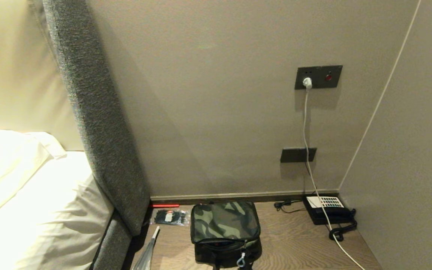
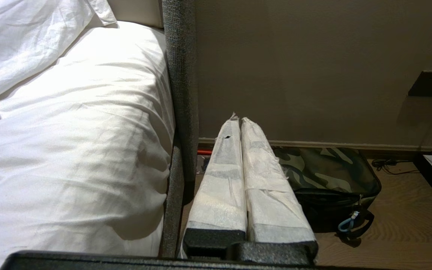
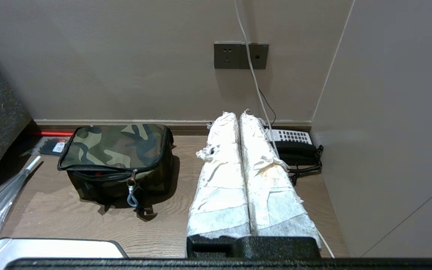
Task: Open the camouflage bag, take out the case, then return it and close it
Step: Open the top of the storage box
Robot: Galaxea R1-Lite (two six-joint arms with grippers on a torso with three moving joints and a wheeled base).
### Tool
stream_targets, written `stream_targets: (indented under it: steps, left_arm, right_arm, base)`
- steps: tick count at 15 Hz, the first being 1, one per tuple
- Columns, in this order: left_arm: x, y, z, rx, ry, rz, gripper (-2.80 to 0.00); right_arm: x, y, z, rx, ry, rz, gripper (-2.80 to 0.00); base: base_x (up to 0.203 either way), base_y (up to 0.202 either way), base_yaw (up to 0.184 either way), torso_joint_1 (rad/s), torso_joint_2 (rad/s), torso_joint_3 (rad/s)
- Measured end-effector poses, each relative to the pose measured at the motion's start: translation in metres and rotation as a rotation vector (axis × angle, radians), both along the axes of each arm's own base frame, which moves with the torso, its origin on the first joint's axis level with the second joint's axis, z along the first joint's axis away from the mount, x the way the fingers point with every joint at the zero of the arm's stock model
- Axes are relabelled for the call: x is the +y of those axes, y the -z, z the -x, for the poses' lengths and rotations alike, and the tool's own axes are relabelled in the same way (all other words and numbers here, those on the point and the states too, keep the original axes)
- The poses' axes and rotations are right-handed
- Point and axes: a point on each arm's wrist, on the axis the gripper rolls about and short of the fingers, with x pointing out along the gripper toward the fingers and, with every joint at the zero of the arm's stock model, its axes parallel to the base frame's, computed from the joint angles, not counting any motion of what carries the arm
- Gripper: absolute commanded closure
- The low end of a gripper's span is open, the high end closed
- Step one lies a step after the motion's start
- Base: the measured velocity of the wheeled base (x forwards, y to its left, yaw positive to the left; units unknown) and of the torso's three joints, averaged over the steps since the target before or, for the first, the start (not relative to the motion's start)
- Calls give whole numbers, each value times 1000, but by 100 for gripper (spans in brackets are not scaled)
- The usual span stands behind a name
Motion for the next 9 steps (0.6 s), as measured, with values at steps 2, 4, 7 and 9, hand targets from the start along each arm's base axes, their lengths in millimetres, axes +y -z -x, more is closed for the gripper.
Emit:
stream_targets:
  steps: [2,4,7,9]
  left_arm:
    - [0,0,0,0,0,0,0]
    - [0,0,0,0,0,0,0]
    - [0,0,0,0,0,0,0]
    - [0,0,0,0,0,0,0]
  right_arm:
    - [0,0,0,0,1,-1,0]
    - [0,0,0,0,1,-1,0]
    - [0,0,0,0,1,-1,0]
    - [0,0,0,0,0,-1,0]
  base:
    - [0,0,0,0,0,0]
    - [0,0,0,0,0,0]
    - [0,0,0,0,0,0]
    - [0,0,0,0,0,0]
